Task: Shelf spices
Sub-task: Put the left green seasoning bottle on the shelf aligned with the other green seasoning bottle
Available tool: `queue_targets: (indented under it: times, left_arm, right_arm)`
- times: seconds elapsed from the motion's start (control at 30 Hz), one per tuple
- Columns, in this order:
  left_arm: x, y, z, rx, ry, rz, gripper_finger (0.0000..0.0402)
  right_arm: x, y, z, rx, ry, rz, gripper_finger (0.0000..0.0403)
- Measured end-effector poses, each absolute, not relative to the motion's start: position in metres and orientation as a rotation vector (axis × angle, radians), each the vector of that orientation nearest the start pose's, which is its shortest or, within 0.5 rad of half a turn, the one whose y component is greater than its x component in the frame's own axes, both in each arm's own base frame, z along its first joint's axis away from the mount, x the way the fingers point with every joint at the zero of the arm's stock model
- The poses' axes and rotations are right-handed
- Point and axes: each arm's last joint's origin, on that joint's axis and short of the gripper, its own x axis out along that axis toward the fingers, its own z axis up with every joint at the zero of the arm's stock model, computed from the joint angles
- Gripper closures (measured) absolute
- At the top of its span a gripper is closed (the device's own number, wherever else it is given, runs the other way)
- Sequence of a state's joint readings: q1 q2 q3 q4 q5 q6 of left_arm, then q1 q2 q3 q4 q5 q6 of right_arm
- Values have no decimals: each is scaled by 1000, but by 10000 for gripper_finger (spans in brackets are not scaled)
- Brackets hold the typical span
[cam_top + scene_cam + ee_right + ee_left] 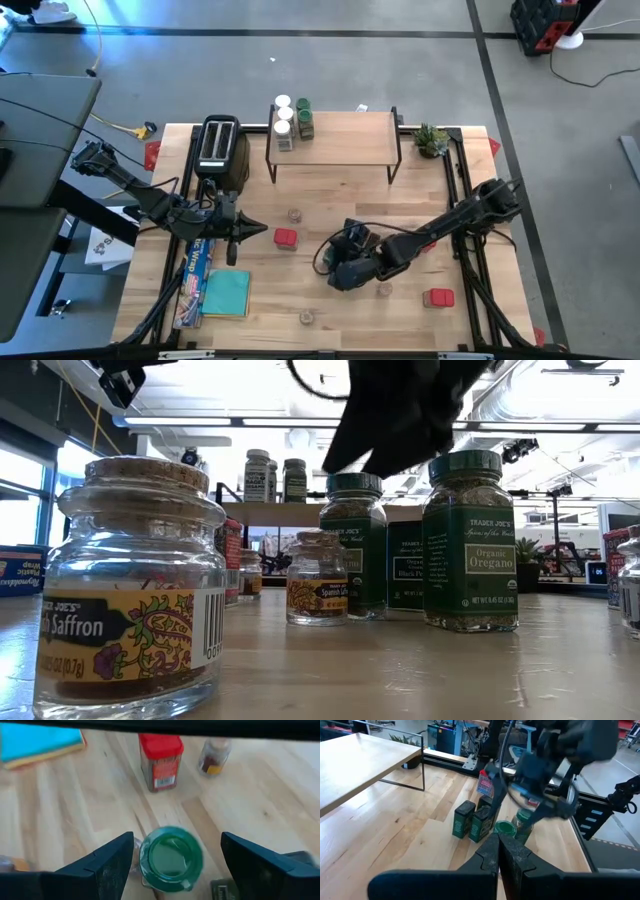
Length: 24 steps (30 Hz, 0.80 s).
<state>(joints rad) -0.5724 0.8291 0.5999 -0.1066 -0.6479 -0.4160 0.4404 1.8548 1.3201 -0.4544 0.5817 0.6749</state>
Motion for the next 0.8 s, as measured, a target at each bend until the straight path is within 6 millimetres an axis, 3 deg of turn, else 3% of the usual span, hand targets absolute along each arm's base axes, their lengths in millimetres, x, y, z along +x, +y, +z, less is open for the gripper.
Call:
queue_targets:
  times: [0.3,0.4,0.53,0.67,0.8]
  left_arm:
    - [160,-83,271,-221,255,130,401]
    - [160,-83,271,-221,255,130,401]
    - [160,-83,271,-221,255,130,401]
    - [160,-83,271,-221,255,129,401]
    - [161,-83,271,-222,254,130,401]
  right_arm:
    - [361,151,185,170,809,-430,116]
    - [362,150,186,186,797,-448,143]
    - [363,149,188,175,801,-440,208]
    - [374,145,206,101,793,-376,213]
    - [394,124,249,-71,773,-328,213]
